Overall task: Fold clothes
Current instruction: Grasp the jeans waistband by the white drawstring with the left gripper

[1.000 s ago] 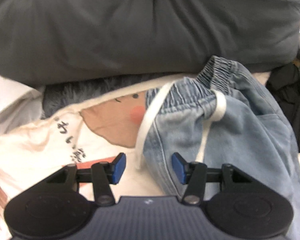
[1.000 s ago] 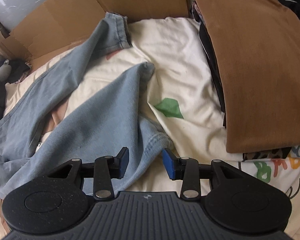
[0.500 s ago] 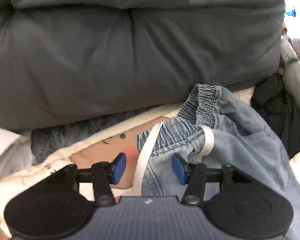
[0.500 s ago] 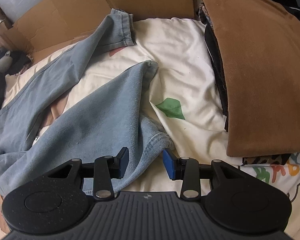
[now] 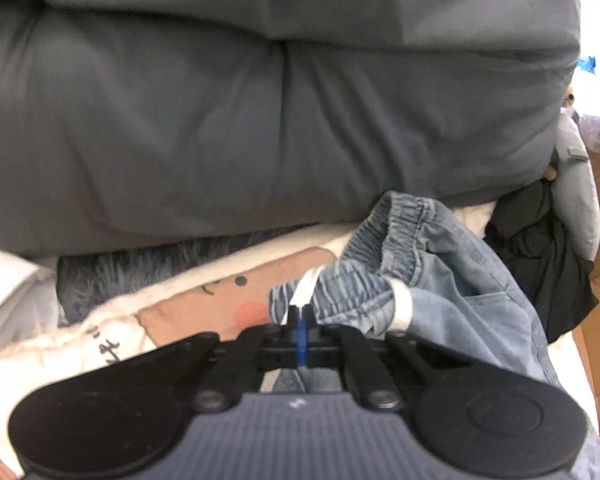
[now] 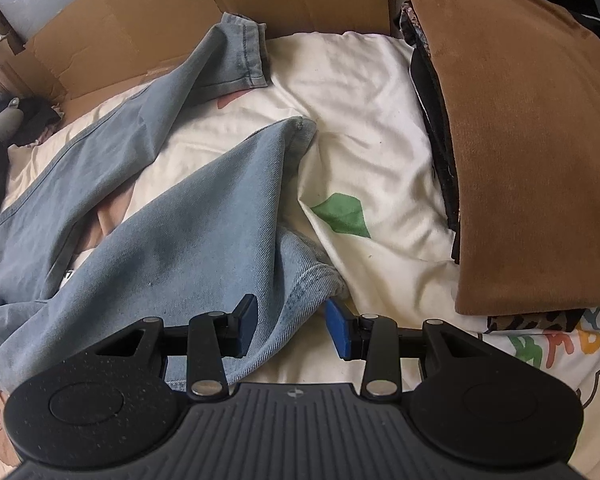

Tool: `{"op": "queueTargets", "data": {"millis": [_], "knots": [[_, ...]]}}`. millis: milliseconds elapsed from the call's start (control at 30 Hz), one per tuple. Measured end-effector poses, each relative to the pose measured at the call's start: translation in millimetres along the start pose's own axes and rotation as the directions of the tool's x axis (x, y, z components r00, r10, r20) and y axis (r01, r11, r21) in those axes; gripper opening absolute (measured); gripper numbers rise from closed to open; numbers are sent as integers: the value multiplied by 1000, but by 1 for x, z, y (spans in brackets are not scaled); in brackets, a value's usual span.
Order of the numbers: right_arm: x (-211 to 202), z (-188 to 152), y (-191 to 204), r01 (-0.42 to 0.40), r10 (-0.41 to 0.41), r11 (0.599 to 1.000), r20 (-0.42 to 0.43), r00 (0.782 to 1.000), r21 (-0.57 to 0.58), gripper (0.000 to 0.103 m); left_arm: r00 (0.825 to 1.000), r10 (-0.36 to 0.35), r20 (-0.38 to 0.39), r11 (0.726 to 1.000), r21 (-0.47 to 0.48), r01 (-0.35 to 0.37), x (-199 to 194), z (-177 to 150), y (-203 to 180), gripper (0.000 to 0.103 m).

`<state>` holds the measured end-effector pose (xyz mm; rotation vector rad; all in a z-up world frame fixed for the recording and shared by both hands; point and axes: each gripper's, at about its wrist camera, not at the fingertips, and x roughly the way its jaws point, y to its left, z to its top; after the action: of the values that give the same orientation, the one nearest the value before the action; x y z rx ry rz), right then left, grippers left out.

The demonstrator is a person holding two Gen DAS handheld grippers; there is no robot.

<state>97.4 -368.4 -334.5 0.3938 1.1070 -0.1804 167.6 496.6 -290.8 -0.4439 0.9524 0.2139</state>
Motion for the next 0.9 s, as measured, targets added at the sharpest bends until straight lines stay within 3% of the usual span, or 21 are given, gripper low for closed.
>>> {"op": "queueTargets", "data": {"millis": [167,300,567,667,767,900], "knots": [[2,-1,0,-2,2,1000,-5,1000,-5,45,1000,-7,12,999,50,6,-6,15,-13,3],[4,-2,0,-2,2,1000,-7,1000,-4,45,999,39,4,996,75,-39,7,16,-14,28],[4,-2,2,19,-20,999,-11,1000,-41,45,999,33,-39,999,-26,-34,31,10,5,28],[4,-2,2,22,-23,999,-13,1000,-47,45,999,7,-48,996,-93,-12,37,7,14,26],[5,-1,4,24,-25,998,-12,1000,-55,45,997,-40,-61,989,-148,30,40,6,21,1],[5,0,6,25,-26,998,-11,1000,-63,45,998,-35,-48,992,-127,29,34,11,16,0]]}}
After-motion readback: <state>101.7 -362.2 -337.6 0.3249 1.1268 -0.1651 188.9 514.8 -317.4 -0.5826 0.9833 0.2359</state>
